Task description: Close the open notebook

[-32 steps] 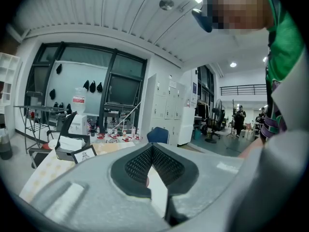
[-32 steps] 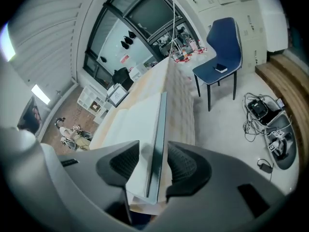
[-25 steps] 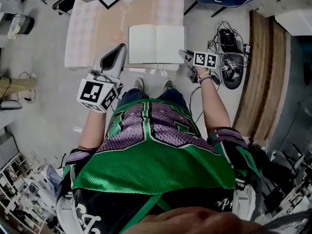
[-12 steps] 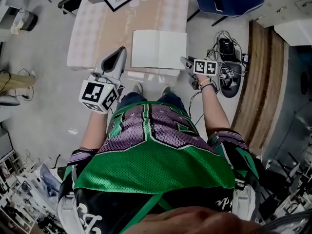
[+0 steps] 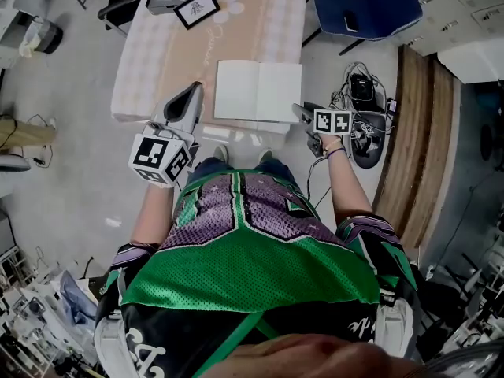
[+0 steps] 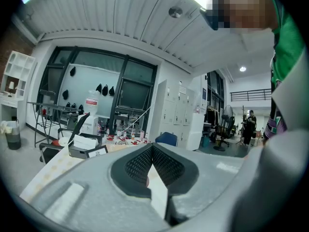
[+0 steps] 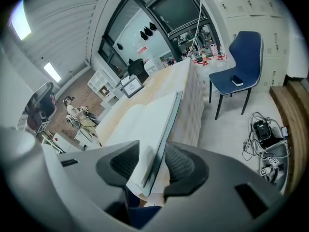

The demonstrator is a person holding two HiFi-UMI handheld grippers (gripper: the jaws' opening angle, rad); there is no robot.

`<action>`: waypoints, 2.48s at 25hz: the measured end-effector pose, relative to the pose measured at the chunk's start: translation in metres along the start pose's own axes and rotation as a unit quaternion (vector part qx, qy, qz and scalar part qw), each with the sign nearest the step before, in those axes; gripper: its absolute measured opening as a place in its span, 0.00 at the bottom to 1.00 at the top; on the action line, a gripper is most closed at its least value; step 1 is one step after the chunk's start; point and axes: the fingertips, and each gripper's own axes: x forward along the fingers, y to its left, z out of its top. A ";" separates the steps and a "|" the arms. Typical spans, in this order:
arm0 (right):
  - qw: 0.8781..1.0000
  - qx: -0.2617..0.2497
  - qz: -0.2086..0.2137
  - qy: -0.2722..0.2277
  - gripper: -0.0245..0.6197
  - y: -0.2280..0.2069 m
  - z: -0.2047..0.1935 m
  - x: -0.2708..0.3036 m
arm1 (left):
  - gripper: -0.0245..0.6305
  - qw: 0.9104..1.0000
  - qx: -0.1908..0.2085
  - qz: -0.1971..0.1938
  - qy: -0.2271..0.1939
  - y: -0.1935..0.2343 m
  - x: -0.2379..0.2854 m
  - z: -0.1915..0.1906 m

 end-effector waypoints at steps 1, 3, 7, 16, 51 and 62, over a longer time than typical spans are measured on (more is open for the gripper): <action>1.000 -0.005 -0.001 0.001 0.30 0.002 0.001 -0.001 | 0.06 1.000 -0.001 0.000 -0.001 0.000 0.000 0.000; 1.000 -0.016 -0.002 0.002 0.30 0.005 0.005 -0.004 | 0.06 1.000 0.000 -0.001 -0.004 0.000 -0.001 0.001; 1.000 -0.025 0.000 0.002 0.29 0.011 0.007 -0.006 | 0.06 1.000 -0.003 -0.002 -0.006 0.002 -0.002 0.001; 0.998 -0.062 0.012 0.003 0.27 0.038 0.018 -0.019 | 0.06 1.000 -0.001 -0.007 -0.015 0.005 0.000 0.011; 0.980 -0.087 0.176 -0.024 0.25 0.150 0.054 0.006 | 0.06 1.000 -0.020 0.022 -0.011 0.030 -0.020 -0.005; 0.974 -0.075 0.211 -0.025 0.25 0.174 0.052 0.024 | 0.06 0.999 -0.022 0.034 -0.010 0.041 -0.032 -0.011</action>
